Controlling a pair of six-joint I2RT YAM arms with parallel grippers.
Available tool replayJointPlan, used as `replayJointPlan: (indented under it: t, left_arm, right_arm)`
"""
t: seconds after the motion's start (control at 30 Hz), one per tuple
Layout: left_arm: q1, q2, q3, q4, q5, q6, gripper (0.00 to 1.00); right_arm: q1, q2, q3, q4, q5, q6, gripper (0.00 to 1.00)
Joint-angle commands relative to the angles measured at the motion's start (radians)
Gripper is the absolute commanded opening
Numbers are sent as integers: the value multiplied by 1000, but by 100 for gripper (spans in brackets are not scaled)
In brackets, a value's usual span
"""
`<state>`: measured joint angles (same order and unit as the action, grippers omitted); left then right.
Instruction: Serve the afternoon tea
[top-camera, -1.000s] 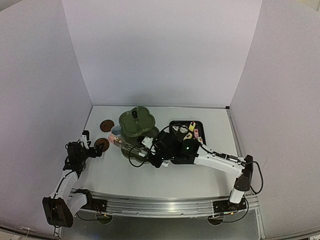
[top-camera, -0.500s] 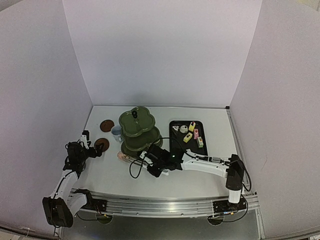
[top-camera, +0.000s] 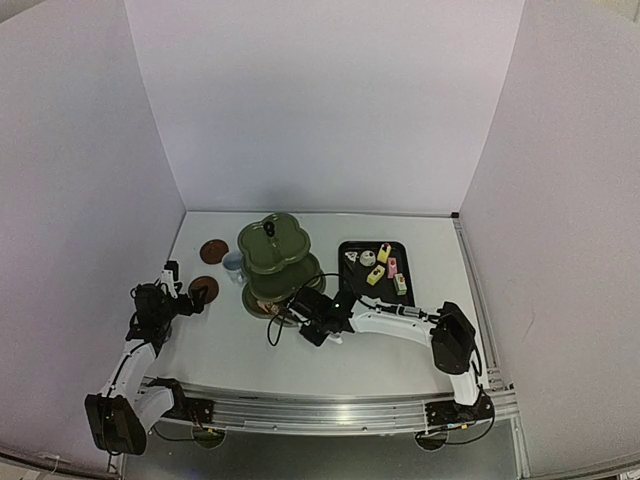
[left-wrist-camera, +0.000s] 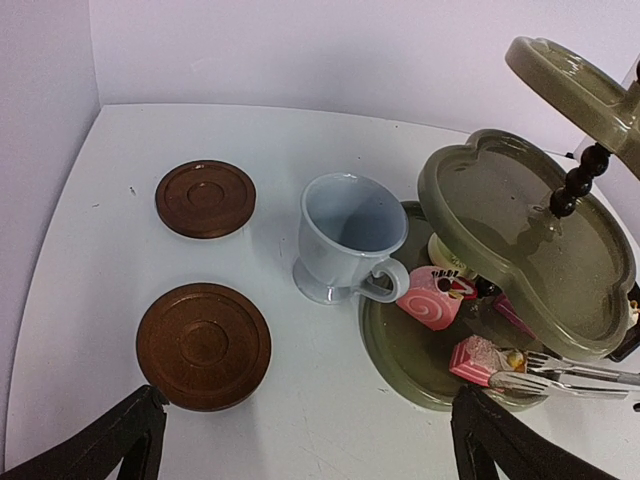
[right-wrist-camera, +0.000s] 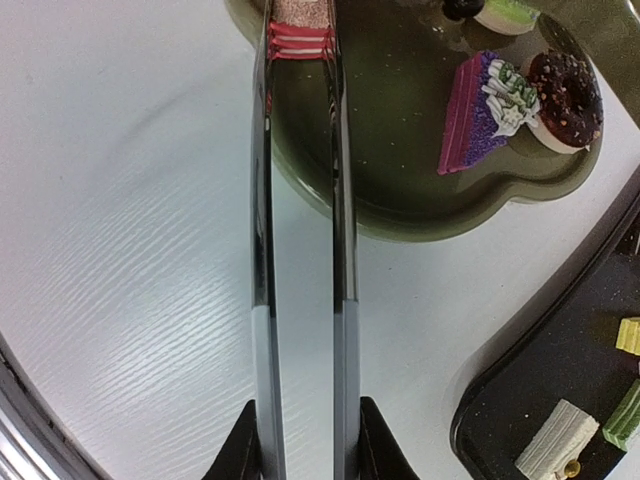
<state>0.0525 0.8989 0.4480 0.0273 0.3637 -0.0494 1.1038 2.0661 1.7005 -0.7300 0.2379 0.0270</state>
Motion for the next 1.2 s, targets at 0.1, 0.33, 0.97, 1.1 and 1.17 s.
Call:
replayJointPlan:
  t: [0.1, 0.33, 0.97, 1.1, 1.17]
  left_arm:
    - [3, -17, 8, 16, -3, 13, 100]
    - [3, -20, 5, 17, -6, 16, 100]
    - [3, -17, 8, 18, -3, 24, 100]
    - [3, -14, 8, 18, -2, 25, 100]
    - [3, -14, 8, 18, -1, 25, 100]
  right_arm:
    - [-15, 35, 87, 13, 30, 4, 0]
    - [-18, 44, 90, 7, 17, -16, 4]
    - [-19, 75, 126, -49, 19, -19, 33]
    - [-20, 61, 131, -55, 34, -13, 34]
    - [-19, 49, 129, -58, 39, -9, 34]
